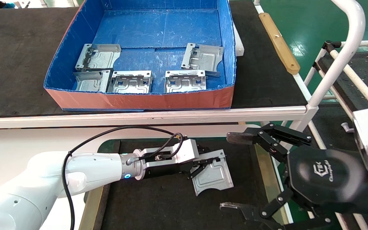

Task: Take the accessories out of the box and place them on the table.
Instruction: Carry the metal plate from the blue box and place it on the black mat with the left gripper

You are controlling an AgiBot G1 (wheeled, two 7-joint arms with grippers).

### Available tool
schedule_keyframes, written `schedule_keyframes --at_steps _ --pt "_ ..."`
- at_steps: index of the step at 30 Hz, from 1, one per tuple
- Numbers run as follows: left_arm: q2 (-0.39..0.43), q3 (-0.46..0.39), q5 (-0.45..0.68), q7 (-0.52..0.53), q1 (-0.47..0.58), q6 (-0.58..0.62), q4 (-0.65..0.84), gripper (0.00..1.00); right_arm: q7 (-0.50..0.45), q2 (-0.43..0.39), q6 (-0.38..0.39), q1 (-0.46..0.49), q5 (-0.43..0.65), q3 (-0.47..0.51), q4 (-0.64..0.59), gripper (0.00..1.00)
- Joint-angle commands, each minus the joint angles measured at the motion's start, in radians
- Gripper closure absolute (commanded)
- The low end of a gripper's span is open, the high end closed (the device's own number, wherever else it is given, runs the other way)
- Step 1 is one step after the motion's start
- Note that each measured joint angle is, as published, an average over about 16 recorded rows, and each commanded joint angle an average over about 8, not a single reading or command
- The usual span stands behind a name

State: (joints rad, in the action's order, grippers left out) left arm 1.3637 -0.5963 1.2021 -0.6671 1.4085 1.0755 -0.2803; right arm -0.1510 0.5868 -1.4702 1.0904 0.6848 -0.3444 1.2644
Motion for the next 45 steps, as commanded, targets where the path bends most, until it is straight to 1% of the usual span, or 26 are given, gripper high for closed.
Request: schedule_keyframes --at_steps 1,10,19,30,39,40,45 --pt "0.004 -0.008 -0.013 -0.008 -0.002 -0.012 -0.003 1.0 0.0 0.0 0.0 0.0 0.0 0.0 0.0 0.0" --pt "0.007 -0.088 -0.107 0.033 -0.027 -0.035 -0.049 1.0 0.0 0.0 0.0 0.0 0.0 0.0 0.0 0.0" --pt "0.008 -0.195 -0.194 0.062 -0.042 -0.062 -0.097 1.0 0.0 0.0 0.0 0.0 0.0 0.0 0.0 0.0" --pt "0.008 -0.328 -0.297 0.072 -0.052 -0.097 -0.146 1.0 0.0 0.0 0.0 0.0 0.0 0.0 0.0 0.0" --pt "0.006 -0.418 -0.37 0.062 -0.05 -0.11 -0.163 1.0 0.0 0.0 0.0 0.0 0.0 -0.001 0.0 0.0" --pt "0.006 -0.424 -0.375 0.06 -0.05 -0.11 -0.163 0.95 0.0 0.0 0.0 0.0 0.0 -0.001 0.0 0.0" --pt "0.006 -0.453 -0.399 0.055 -0.048 -0.113 -0.165 0.32 0.0 0.0 0.0 0.0 -0.001 -0.001 0.0 0.0"
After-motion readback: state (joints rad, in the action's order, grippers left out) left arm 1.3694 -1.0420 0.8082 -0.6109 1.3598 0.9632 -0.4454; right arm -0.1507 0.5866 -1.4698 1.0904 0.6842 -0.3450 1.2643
